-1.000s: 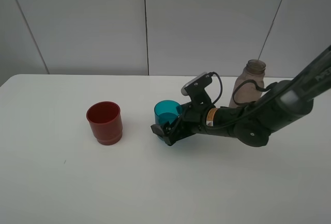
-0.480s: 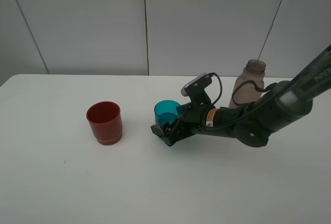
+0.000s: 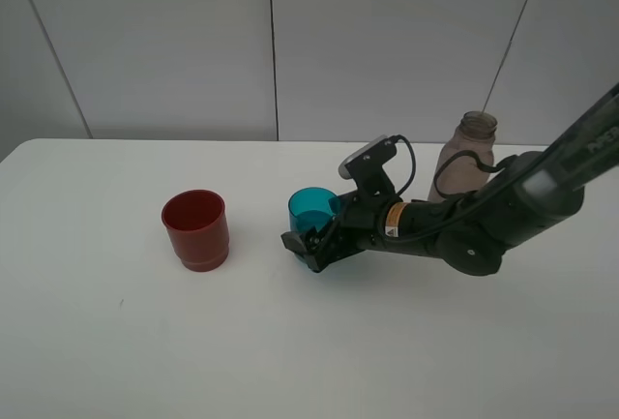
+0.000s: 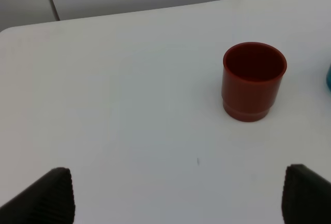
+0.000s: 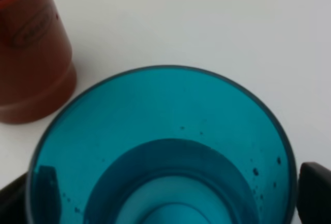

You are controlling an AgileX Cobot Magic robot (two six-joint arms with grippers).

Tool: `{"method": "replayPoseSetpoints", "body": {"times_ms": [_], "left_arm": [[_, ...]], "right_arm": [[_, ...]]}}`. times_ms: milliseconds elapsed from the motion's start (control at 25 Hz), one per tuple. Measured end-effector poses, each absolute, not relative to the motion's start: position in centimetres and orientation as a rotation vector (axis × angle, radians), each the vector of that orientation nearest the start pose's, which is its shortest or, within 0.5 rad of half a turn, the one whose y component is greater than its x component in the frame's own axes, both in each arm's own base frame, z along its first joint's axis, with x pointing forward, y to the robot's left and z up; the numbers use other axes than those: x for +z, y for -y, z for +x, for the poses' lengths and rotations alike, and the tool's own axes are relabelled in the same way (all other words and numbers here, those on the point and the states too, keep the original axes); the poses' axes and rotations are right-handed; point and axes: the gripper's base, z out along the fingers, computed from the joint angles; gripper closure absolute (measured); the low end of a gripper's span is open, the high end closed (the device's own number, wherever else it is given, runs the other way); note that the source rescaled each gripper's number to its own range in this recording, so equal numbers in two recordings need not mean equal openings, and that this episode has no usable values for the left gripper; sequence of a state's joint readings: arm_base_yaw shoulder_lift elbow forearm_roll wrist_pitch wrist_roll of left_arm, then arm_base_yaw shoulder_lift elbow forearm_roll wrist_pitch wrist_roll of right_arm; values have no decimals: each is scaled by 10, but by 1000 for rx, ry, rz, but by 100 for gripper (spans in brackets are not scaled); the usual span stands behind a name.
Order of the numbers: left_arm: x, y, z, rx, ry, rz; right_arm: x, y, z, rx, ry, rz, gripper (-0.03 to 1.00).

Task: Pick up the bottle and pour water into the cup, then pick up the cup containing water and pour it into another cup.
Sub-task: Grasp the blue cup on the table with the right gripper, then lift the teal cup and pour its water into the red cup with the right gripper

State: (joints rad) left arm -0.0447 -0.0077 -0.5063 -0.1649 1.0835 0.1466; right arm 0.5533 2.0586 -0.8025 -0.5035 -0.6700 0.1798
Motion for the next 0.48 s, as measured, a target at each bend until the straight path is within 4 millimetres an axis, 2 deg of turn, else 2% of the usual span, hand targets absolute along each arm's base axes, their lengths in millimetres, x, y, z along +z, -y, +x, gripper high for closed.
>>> {"method": "replayPoseSetpoints", "body": {"times_ms": [160, 200, 280, 360, 440, 480], "left_arm": [[278, 13, -9, -134, -2034, 206], [278, 13, -9, -134, -2034, 206], [278, 13, -9, -134, -2034, 206], [278, 13, -9, -134, -2034, 206], [278, 13, -9, -134, -2034, 206], [278, 13, -9, -134, -2034, 206]], "right_arm": [[86, -211, 290, 515, -1910, -982, -1], [86, -211, 290, 515, -1910, -982, 4], [86, -211, 290, 515, -1910, -982, 22], [86, -211, 290, 515, -1910, -982, 50], [86, -211, 290, 515, -1909, -984, 87], [86, -211, 290, 515, -1909, -984, 88]]}}
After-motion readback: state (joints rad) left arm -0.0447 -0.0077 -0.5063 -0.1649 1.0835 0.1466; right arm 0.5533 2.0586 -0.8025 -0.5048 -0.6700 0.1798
